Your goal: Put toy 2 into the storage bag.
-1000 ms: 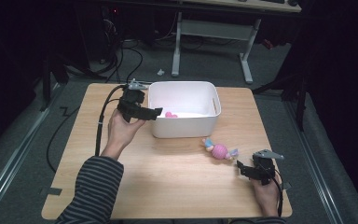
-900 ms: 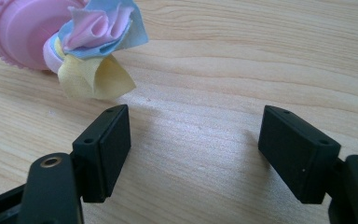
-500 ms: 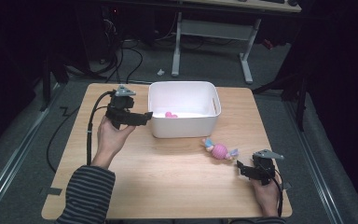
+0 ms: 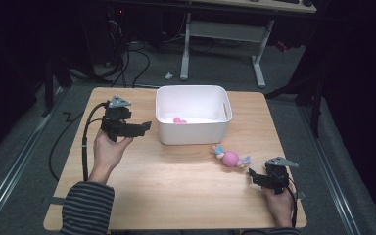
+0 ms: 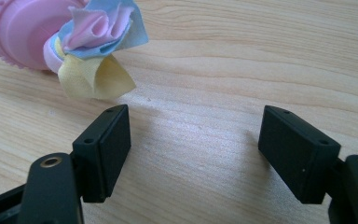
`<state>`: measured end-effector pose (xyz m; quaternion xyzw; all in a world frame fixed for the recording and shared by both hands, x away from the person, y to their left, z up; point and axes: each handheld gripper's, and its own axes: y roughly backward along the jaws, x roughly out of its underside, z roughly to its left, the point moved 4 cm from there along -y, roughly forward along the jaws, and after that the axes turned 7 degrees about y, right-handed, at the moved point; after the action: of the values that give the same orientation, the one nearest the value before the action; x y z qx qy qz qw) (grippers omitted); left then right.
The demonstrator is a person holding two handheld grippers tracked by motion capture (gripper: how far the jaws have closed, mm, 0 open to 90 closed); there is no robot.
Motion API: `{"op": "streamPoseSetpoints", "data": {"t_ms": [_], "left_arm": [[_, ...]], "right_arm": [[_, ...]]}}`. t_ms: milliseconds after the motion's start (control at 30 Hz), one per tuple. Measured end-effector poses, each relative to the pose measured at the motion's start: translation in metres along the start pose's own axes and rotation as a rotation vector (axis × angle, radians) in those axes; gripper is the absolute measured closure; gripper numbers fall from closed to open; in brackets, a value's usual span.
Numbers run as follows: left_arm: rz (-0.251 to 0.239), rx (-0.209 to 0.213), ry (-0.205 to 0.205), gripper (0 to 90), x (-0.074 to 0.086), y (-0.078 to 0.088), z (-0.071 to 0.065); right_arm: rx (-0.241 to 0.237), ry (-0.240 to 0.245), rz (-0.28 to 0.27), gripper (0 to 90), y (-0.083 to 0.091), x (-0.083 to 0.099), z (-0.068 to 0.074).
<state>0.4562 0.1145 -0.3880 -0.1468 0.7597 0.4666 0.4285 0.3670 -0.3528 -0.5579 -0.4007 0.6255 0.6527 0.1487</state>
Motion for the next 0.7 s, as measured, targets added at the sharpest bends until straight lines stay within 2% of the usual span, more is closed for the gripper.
{"op": "streamPoseSetpoints", "data": {"t_ms": [367, 533, 700], "left_arm": [[-0.019, 0.004, 0.029, 18.0, 0.022, 0.011, 0.008], [-0.030, 0.020, 0.065, 18.1, 0.034, 0.013, 0.012], [0.004, 0.022, 0.053, 18.3, 0.051, 0.005, 0.012]], "right_arm": [[-0.001, 0.000, -0.001, 25.5, 0.000, 0.000, 0.000], [-0.003, 0.000, 0.000, 25.6, 0.000, 0.000, 0.001], [-0.003, -0.001, 0.000, 25.5, 0.000, 0.000, 0.001]]}}
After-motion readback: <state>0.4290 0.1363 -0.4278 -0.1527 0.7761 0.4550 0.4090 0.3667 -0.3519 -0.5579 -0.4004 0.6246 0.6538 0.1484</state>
